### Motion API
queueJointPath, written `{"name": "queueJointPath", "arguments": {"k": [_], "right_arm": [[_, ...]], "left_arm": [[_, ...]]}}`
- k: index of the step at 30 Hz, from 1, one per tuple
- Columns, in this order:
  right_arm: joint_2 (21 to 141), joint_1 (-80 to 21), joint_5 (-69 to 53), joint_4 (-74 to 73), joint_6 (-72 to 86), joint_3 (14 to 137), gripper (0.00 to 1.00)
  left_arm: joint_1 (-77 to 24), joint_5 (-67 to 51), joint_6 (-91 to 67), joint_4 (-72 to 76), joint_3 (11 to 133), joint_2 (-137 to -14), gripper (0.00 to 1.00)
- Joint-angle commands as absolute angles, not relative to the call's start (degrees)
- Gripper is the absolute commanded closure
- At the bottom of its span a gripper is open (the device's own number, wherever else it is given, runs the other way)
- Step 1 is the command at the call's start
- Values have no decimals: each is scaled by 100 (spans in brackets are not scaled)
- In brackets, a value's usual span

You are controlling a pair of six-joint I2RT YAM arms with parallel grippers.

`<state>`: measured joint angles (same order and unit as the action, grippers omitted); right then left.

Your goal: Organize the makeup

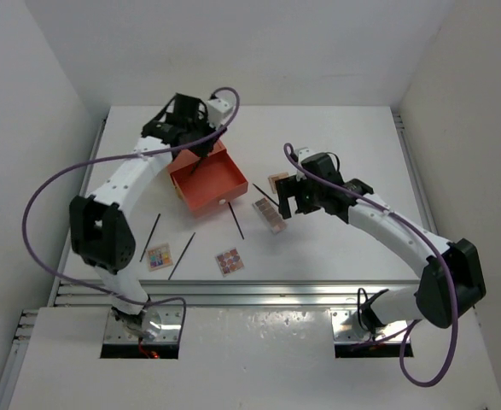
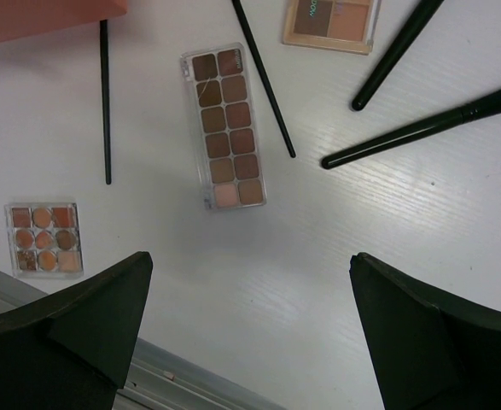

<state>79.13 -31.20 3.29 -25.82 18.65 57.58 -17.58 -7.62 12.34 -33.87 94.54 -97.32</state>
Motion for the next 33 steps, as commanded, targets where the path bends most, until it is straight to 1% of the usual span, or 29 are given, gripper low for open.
{"name": "queueJointPath", "arguments": {"k": [1,3,4,10,14,16,17,19,20,22,23,25,26,29,30,31,33], "right_arm": [[7717,-3067,290,-2584,2048,5775,1],[7594,-3067,360,-2575,2100,5660,1],[7524,-3076,378,-2549,2092,5634,1],[7357,-3076,492,-2601,2092,5511,1],[7348,-3067,475,-2593,2092,5519,1],[7356,-3076,448,-2593,2092,5528,0],[7339,-3076,457,-2610,2092,5520,0],[7304,-3067,457,-2610,2092,5493,0],[7286,-3050,474,-2619,2092,5476,0],[7277,-3076,466,-2645,2066,5476,0],[7260,-3067,466,-2672,2065,5484,0],[7225,-3067,501,-2716,2057,5502,0],[7207,-3067,501,-2742,2065,5485,0],[7146,-3059,527,-2768,2065,5441,0],[7137,-3085,545,-2769,2057,5440,0],[7137,-3076,562,-2812,2048,5449,0],[7093,-3076,589,-2865,2057,5440,0]], "left_arm": [[-1986,-554,1177,-3647,9589,-10133,99],[-2109,-554,1247,-3647,9536,-10186,90],[-2109,-554,1248,-3647,9475,-10187,89],[-2048,-554,1055,-3647,9404,-10055,89],[-2048,-501,940,-3647,9106,-9844,88],[-2048,-431,940,-3647,8974,-9782,83],[-2048,-361,888,-3647,8895,-9782,75],[-2048,-282,888,-3647,8895,-9730,66],[-2048,-281,835,-3647,8895,-9729,58],[-2048,-229,835,-3647,8895,-9669,49],[-2048,-229,783,-3647,8955,-9668,42],[-2048,-229,782,-3700,9209,-9616,38],[-2048,-229,730,-3700,9333,-9615,33],[-1864,-167,563,-3753,9772,-9422,33],[-1733,-115,458,-3753,9852,-9344,31],[-1662,-114,405,-3753,9905,-9125,30],[-1495,-53,404,-3753,9844,-8835,27]]}}
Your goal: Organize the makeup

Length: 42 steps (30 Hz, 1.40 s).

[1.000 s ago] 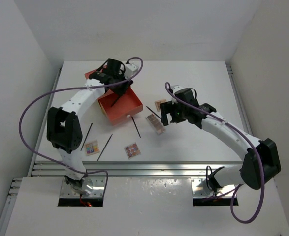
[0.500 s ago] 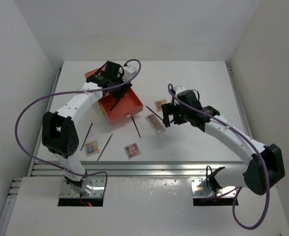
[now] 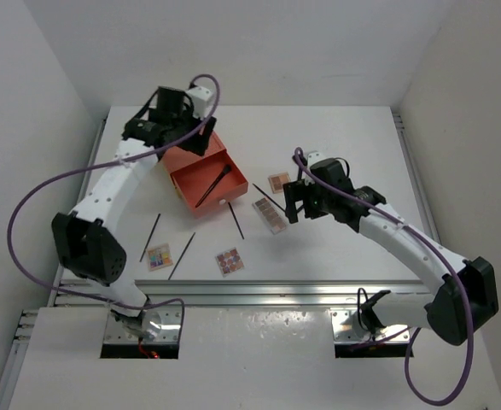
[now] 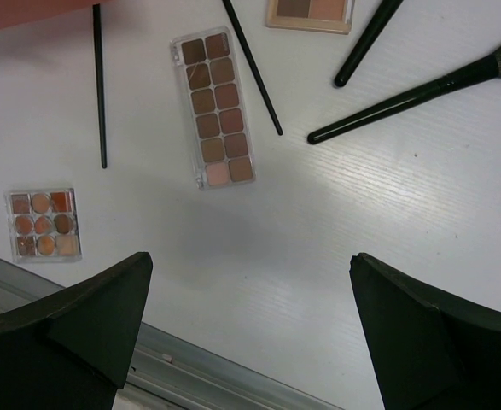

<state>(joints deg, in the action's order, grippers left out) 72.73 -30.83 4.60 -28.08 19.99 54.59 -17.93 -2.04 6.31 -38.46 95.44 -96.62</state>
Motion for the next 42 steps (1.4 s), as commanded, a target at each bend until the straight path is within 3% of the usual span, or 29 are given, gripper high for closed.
{"name": "queueJointPath", "arguments": {"k": [1,7,15,23,28,35,41,42], "right_arm": [[7032,-3085,606,-2900,2057,5406,0],[6987,-3103,650,-2821,2109,5229,0],[7233,-3129,528,-2734,2074,5326,0],[7313,-3147,492,-2760,2048,5335,0],[7234,-3155,624,-2795,2056,5238,0],[7251,-3155,729,-2812,2057,5247,0],[7374,-3155,773,-2830,2065,5370,0],[7383,-3155,765,-2830,2039,5388,0]], "left_arm": [[-1259,-53,404,-3823,9696,-8555,26],[-47,-525,939,-4402,8519,-7709,26],[396,-527,1354,-4448,6023,-7382,26],[396,-256,1292,-3191,5256,-8013,26],[343,-105,1354,-3015,5203,-8744,33],[343,70,1406,-2760,5036,-9316,52],[527,-97,1406,-2707,5036,-9510,86],[527,-158,1406,-2707,5036,-9510,96]]}}
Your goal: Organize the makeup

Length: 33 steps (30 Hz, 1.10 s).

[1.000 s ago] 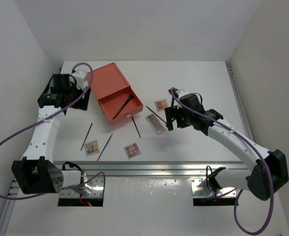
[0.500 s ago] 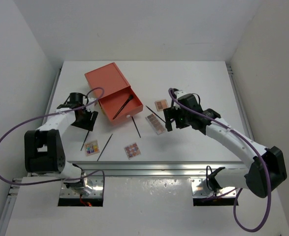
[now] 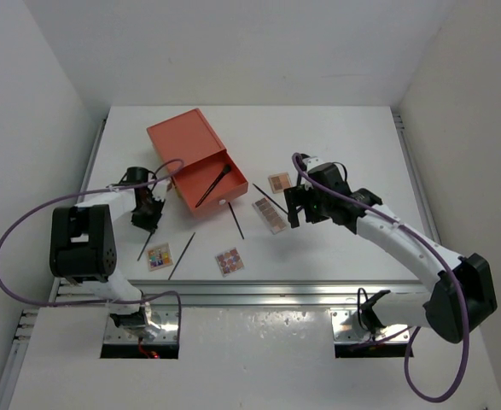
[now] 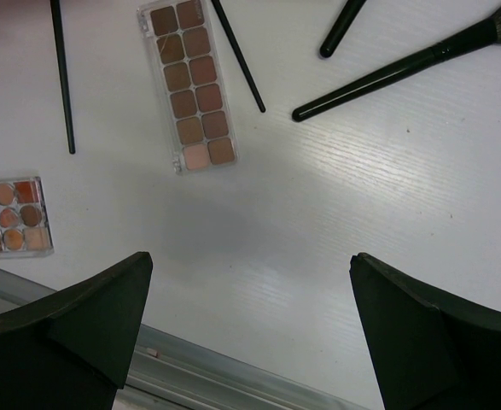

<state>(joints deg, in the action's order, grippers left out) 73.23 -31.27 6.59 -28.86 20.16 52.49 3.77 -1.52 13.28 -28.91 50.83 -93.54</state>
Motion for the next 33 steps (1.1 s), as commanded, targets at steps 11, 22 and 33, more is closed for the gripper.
{"name": "queueJointPath", "arguments": {"k": [11,22,33], "right_arm": [[7646,-3147,721,-2839,1969,5642,0],[7682,-3164,1099,-2760,2109,5598,0],[7594,-3155,1204,-2918,2206,5458,0]], "left_arm": [[1063,-272,1713,-4006,6913,-8553,100],[-420,-1608,1153,-4457,9043,-8364,100],[-1687,-1028,105,-3050,8868,-9860,100]]}}
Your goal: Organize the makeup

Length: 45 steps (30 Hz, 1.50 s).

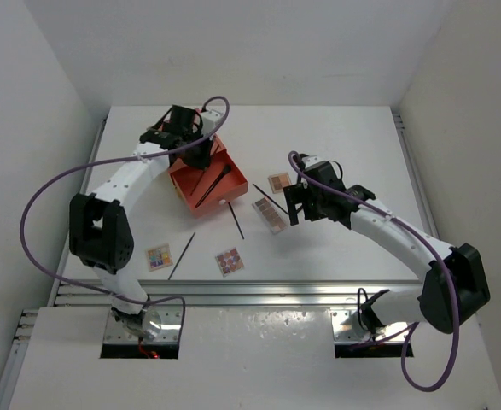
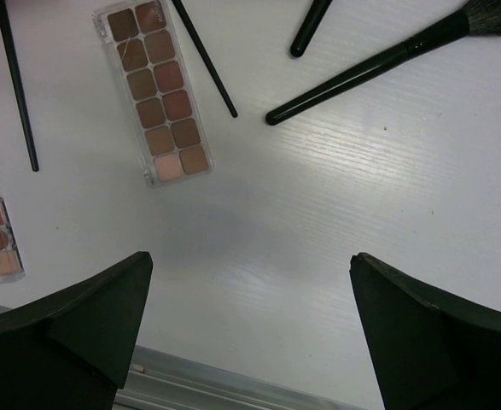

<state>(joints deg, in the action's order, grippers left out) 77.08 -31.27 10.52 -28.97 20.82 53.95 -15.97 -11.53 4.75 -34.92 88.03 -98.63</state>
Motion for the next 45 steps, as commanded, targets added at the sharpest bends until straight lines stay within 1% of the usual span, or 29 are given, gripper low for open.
{"name": "queueJointPath", "arguments": {"k": [1,4,5,6,8,9,11,12,15,18,19,20,22,23,24,25,27,29,31,34,35,38,39,40,42,45], "right_arm": [[7585,-3155,1230,-2927,2223,5388,0],[7541,-3155,1265,-2927,2259,5309,0],[7524,-3147,1292,-2935,2259,5317,0],[7532,-3155,1292,-2936,2233,5317,0],[7541,-3146,1318,-2927,2206,5317,0],[7550,-3146,1310,-2935,2206,5326,0],[7628,-3155,1275,-2936,2189,5396,0],[7646,-3155,1266,-2927,2180,5440,0],[7760,-3164,1204,-2971,2162,5563,0],[7805,-3147,1160,-3023,2136,5625,0],[7779,-3146,1178,-3006,2136,5616,0],[7752,-3164,1186,-3015,2144,5573,0],[7717,-3138,1195,-2980,2153,5511,0],[7708,-3138,1195,-2971,2145,5511,0],[7717,-3155,1195,-2979,2171,5476,0],[7708,-3164,1195,-2962,2180,5467,0],[7778,-3164,1125,-2962,2197,5493,0],[7787,-3181,1099,-2979,2197,5537,0],[7822,-3173,1099,-3015,2215,5599,0],[7761,-3173,1125,-3111,2206,5669,0],[7761,-3190,1169,-3129,2215,5634,0],[7612,-3190,1274,-3138,2302,5485,0],[7550,-3190,1309,-3155,2338,5406,0],[7515,-3199,1318,-3181,2364,5370,0],[7471,-3225,1336,-3217,2417,5353,0],[7418,-3226,1415,-3331,2443,5361,0]], "left_arm": [[-1783,-976,105,-3050,8868,-9914,100],[-1846,-905,158,-3050,8623,-9914,88],[-1846,-836,210,-3050,8570,-9914,83],[-1846,-739,211,-3050,8517,-9836,71],[-1846,-677,211,-3050,8517,-9687,60],[-1846,-598,281,-3102,8517,-9686,51],[-1846,-536,352,-3242,8744,-9476,46],[-1846,-475,412,-3304,8823,-9405,44],[-1846,-422,623,-3506,8938,-9080,44],[-1846,-562,1106,-4049,8843,-8501,50],[-1793,-763,1281,-4165,8703,-8090,54],[-1680,-886,1344,-4227,8197,-7825,56],[-1617,-1150,1397,-4228,7492,-7219,60],[-1548,-1151,1397,-4228,7132,-6929,60],[-1547,-1151,1345,-4228,6414,-6447,54],[-1547,-1151,1188,-4228,6103,-6268,45],[-1635,-1221,1125,-4306,5627,-6117,45],[-1705,-1107,1063,-4254,5713,-6283,43],[-1705,-1011,1290,-4088,5486,-6337,43],[-1784,-801,2650,-3694,4731,-6136,43],[-1784,-800,3385,-3587,4494,-5822,43],[-1731,-1413,4234,-3437,3711,-5354,38],[-1731,-1650,4550,-3437,3431,-5187,32],[-1731,-1713,4622,-3437,3315,-5186,31],[-1731,-1714,4623,-3261,3121,-5238,30],[-1731,-1635,4623,-3060,2945,-5703,29]]}}
